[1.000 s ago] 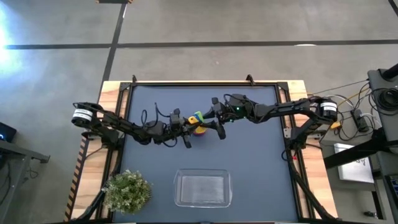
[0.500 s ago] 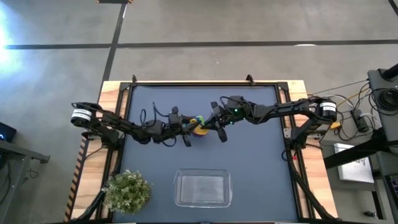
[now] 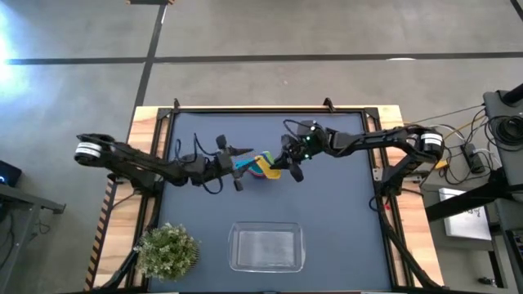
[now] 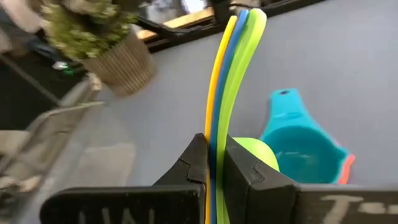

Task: Nest measuring cups in basket
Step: Stack the right stacked measuring cups on top of the left stacked measuring cups

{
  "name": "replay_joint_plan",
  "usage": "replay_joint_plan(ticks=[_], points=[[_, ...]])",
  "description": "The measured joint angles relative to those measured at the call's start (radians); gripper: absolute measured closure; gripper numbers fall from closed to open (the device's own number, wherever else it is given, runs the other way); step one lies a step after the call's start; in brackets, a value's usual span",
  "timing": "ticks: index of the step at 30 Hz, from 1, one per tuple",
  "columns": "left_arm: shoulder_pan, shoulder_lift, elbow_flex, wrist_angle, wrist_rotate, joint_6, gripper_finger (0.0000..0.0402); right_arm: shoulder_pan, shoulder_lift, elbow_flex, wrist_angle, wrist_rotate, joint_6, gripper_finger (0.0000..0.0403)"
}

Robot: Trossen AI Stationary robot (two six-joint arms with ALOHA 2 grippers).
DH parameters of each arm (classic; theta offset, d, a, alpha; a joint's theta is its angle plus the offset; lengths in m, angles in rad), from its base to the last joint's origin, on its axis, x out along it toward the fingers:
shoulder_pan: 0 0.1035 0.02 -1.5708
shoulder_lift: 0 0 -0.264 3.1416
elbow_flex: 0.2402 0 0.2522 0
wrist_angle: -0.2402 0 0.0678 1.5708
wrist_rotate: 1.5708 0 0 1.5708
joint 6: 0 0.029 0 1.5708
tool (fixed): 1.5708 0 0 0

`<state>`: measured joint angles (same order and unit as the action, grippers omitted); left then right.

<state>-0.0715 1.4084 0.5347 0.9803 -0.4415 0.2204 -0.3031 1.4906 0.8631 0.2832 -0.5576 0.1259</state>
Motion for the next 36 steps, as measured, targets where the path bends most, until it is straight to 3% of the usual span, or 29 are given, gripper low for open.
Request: replay_joint_plan(ticks=[7,13,16,20,27,36], points=[[-0.017,-0.119,0.124,-0.613,0.006,0.276,0.0208,-0.081,-0.001,0.000,0.014,-0.163,0.122,0.0393],[-0.026,-0.066,0.319,-0.920,0.006,0.414,0.0158,-0.105,-0.001,0.000,0.007,-0.183,0.155,0.0393],[-0.026,0.003,0.420,-1.014,-0.002,0.515,0.0135,-0.103,-0.001,0.000,0.003,-0.183,0.165,0.0393],[-0.026,0.124,0.551,-1.145,-0.092,0.622,0.0112,-0.103,-0.001,0.000,0.002,-0.184,0.183,0.0393],[-0.026,0.302,0.753,-1.316,-0.162,0.707,0.0106,-0.103,-0.001,0.000,-0.047,-0.183,0.171,0.0393],[-0.016,0.408,0.840,-1.353,-0.169,0.782,0.0106,-0.098,0.000,-0.001,-0.092,-0.172,0.154,0.0393]])
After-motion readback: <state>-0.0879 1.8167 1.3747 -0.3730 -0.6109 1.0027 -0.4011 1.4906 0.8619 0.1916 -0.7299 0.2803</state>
